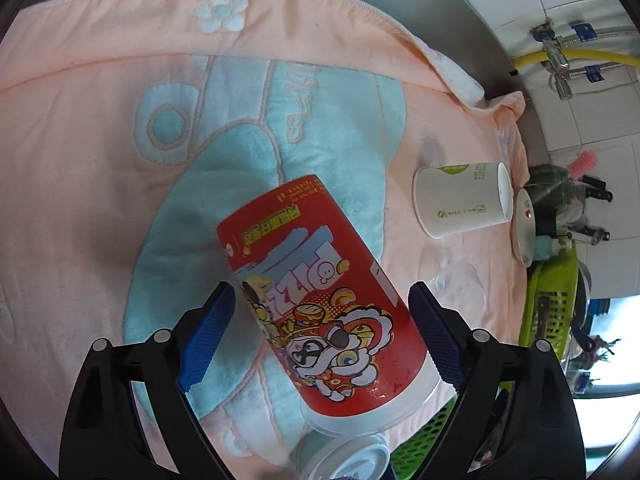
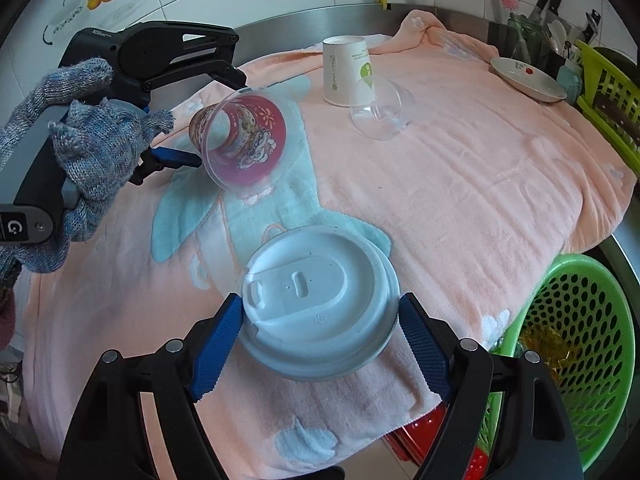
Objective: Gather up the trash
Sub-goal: 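Carry the white lid into the green basket and open the right tool while the left carries the cup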
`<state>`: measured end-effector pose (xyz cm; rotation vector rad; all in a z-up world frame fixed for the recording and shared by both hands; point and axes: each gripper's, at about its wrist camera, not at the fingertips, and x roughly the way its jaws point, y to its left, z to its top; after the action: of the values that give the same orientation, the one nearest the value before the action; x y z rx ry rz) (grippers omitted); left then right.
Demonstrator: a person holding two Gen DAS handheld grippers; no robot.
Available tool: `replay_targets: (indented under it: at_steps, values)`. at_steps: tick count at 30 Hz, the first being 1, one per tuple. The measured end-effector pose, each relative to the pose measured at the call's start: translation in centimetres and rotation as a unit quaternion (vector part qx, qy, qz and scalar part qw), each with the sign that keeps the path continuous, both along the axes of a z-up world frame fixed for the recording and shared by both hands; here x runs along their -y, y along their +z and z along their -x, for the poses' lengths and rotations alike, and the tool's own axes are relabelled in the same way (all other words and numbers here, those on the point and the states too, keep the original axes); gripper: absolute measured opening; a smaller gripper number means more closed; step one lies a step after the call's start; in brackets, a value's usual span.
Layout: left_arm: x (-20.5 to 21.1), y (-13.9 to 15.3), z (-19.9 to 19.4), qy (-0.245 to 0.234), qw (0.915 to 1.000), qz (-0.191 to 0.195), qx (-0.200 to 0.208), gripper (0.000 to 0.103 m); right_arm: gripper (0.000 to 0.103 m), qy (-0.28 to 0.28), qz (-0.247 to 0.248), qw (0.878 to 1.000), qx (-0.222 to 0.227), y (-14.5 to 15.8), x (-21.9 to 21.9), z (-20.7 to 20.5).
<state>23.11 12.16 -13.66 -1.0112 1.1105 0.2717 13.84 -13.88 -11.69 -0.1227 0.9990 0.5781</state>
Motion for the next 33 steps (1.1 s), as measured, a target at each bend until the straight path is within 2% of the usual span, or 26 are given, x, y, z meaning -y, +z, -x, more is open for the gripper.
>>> replay_targets:
  at_steps: [2,5,11,20,27,33]
  values:
    - [0.1,-0.5,-0.1,-0.003,0.9998,0.021,0.004,0.086,0.077,-0.003,-0.001,1.000,-0.001,-0.1,0.1,0.0]
    - [0.8,-0.4,-0.4,-0.023,0.9996,0.006,0.019,0.084,0.077,-0.006,-0.001,1.000,-0.002,-0.1,0.2,0.3]
    - [1.7,0.1,-1.0,-0.056,0.9977,0.003,0.036,0.074,0.077,-0.014,-0.004,1.000,-0.003,0.0,0.5,0.5]
    - [2.7,1.6,-0.3,-0.111,0.9921,-0.018,0.056,0.071,0.077,-0.043,-0.014,0.999,0.006,1.2,2.6,0.3]
    - [4.3,3.1,0.5,-0.152,0.9850,-0.015,0.080,0.070,0.077,-0.104,-0.019,0.994,0.017,2.0,6.5,-0.2]
    - [6.8,4.7,1.2,-0.191,0.9761,-0.002,0.103,0.070,0.077,-0.182,0.012,0.983,0.015,1.3,12.5,-1.0]
